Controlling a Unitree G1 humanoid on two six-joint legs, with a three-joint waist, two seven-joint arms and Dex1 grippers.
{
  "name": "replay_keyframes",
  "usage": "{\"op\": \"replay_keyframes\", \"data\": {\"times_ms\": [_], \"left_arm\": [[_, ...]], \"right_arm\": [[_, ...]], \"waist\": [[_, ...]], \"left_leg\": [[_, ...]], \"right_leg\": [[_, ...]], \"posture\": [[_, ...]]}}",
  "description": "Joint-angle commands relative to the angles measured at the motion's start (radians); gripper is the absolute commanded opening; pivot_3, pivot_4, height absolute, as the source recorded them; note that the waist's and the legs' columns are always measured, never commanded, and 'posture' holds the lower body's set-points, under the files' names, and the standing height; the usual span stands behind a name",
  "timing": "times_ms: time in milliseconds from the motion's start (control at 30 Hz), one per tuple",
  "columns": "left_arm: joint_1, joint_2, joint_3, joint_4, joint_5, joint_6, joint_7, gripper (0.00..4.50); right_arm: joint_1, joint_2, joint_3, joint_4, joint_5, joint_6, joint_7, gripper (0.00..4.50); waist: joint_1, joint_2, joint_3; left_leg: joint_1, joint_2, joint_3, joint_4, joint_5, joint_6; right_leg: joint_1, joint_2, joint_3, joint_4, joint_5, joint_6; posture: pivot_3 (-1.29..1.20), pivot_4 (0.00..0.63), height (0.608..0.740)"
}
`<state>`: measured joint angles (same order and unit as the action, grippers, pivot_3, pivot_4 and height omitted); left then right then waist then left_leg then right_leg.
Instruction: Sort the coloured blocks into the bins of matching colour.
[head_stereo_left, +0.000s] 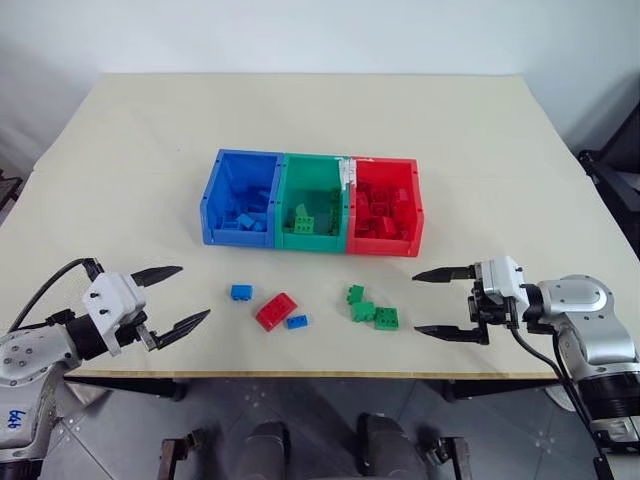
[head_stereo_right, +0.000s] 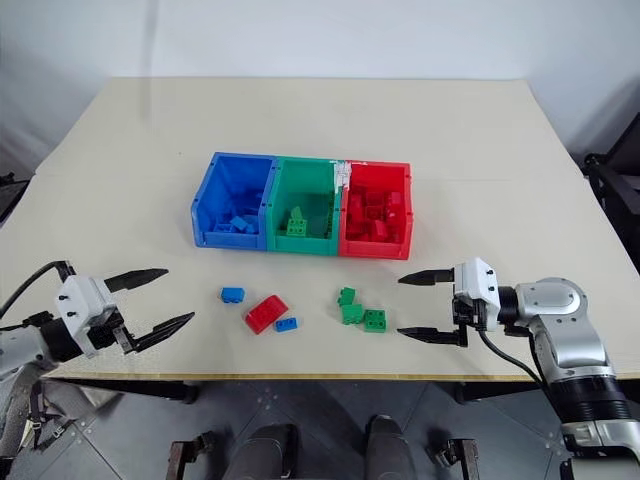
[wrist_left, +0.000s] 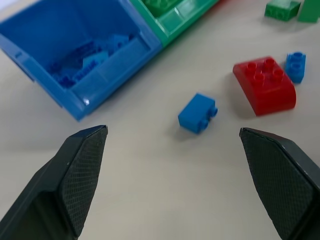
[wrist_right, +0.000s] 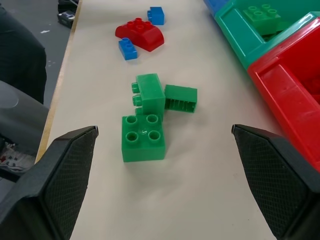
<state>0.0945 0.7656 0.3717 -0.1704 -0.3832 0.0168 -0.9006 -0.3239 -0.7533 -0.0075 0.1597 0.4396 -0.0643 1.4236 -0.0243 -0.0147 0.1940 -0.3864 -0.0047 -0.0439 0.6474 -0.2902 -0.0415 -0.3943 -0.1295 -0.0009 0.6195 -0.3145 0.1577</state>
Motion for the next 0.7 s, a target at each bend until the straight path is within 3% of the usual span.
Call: {"op": "replay_keyframes", "data": {"times_ms": [33, 167, 400, 533, 700], "left_arm": [[-0.015, 0.002, -0.001, -0.021, -0.029, 0.023, -0.008, 4.49], [-0.005, 0.008, -0.032, -0.122, -0.12, 0.12, -0.055, 4.49], [-0.026, -0.007, -0.158, -0.275, -0.126, 0.171, -0.071, 4.49], [-0.038, -0.018, -0.207, -0.304, -0.121, 0.168, -0.069, 4.49], [-0.004, -0.016, -0.173, -0.282, -0.107, 0.15, -0.066, 4.49]], "right_arm": [[0.046, 0.017, -0.046, -0.066, 0.026, 0.018, -0.054, 4.5], [0.127, -0.028, -0.111, -0.089, 0.031, 0.029, -0.075, 4.5], [0.209, -0.118, -0.196, -0.042, 0.02, 0.013, -0.039, 4.5], [0.174, -0.106, -0.137, -0.081, 0.008, 0.063, -0.051, 4.5], [0.1, -0.072, -0.018, -0.184, -0.011, 0.218, -0.103, 4.5]], "waist": [[0.001, 0.0, 0.0], [0.007, 0.0, 0.0], [0.023, 0.0, 0.0], [0.019, 0.0, 0.0], [0.021, 0.0, 0.0]], "left_leg": [[0.0, 0.0, 0.0, 0.0, 0.0, 0.0], [-0.001, 0.0, 0.0, 0.0, -0.001, 0.0], [0.0, 0.0, 0.002, 0.002, -0.003, 0.004], [0.001, 0.0, 0.002, 0.002, -0.003, 0.004], [0.001, 0.001, 0.002, 0.002, -0.002, 0.002]], "right_leg": [[0.0, 0.0, 0.0, 0.0, 0.0, 0.0], [0.0, 0.0, 0.0, 0.002, 0.0, 0.0], [0.001, 0.0, 0.001, -0.001, 0.0, 0.001], [0.001, 0.0, 0.001, 0.0, 0.0, 0.001], [0.001, 0.001, 0.002, 0.0, 0.0, 0.0]], "posture": [[0.0, 0.15, 0.74], [0.0, 0.15, 0.74], [0.0, 0.15, 0.74], [0.0, 0.15, 0.74], [0.0, 0.15, 0.74]]}}
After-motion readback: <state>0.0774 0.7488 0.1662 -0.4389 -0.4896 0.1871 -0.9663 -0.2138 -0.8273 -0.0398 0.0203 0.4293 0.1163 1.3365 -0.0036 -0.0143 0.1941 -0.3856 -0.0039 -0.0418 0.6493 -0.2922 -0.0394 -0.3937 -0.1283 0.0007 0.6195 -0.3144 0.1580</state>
